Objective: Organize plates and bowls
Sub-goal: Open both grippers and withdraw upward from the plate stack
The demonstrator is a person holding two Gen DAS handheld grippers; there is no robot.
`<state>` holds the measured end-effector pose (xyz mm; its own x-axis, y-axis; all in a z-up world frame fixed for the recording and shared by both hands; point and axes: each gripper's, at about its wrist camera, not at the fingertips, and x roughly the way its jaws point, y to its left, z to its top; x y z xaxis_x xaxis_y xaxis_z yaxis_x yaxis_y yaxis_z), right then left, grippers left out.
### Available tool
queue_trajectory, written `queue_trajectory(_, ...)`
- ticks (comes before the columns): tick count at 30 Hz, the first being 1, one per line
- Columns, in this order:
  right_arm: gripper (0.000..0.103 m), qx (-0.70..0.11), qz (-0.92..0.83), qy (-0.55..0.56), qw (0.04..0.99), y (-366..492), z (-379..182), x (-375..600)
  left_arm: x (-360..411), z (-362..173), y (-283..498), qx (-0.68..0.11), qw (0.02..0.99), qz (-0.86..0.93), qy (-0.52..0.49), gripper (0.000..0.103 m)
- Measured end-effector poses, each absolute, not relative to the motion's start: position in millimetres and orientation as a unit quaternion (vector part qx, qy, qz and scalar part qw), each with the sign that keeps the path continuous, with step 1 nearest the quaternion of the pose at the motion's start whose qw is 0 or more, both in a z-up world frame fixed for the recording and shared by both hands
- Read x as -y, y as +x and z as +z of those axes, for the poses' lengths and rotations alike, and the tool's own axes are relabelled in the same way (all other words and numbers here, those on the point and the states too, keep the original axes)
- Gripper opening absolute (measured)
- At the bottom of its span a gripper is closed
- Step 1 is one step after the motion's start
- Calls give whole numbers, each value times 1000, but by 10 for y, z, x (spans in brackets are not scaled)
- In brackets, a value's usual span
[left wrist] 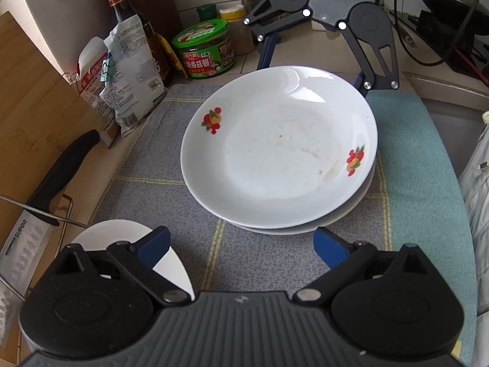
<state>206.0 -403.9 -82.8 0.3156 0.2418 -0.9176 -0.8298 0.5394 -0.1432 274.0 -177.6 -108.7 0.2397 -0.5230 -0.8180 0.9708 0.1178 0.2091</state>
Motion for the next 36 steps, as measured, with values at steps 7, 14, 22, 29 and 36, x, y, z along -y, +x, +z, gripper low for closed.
queue_trajectory(7, 103, -465, 359, -324, 742, 2056, -794, 4045, 1711, -939, 2651, -275, 711, -537, 361, 100)
queue_trajectory(14, 103, -471, 368, -315, 737, 2032, -765, 4056, 1632, -817, 2551, -266, 738, -526, 330, 100)
queue_trajectory(22, 103, -485, 361, -320, 729, 1976, -859, 4065, 1595, -863, 2500, -278, 757, -503, 311, 100)
queue_trajectory(29, 103, -493, 347, -287, 745, 1944, -794, 4147, 1583, -848, 2375, -285, 774, -483, 295, 100)
queue_trajectory(36, 103, -461, 322, -310, 766, 1799, -649, 4046, 1592, -871, 2268, -317, 797, -437, 270, 100)
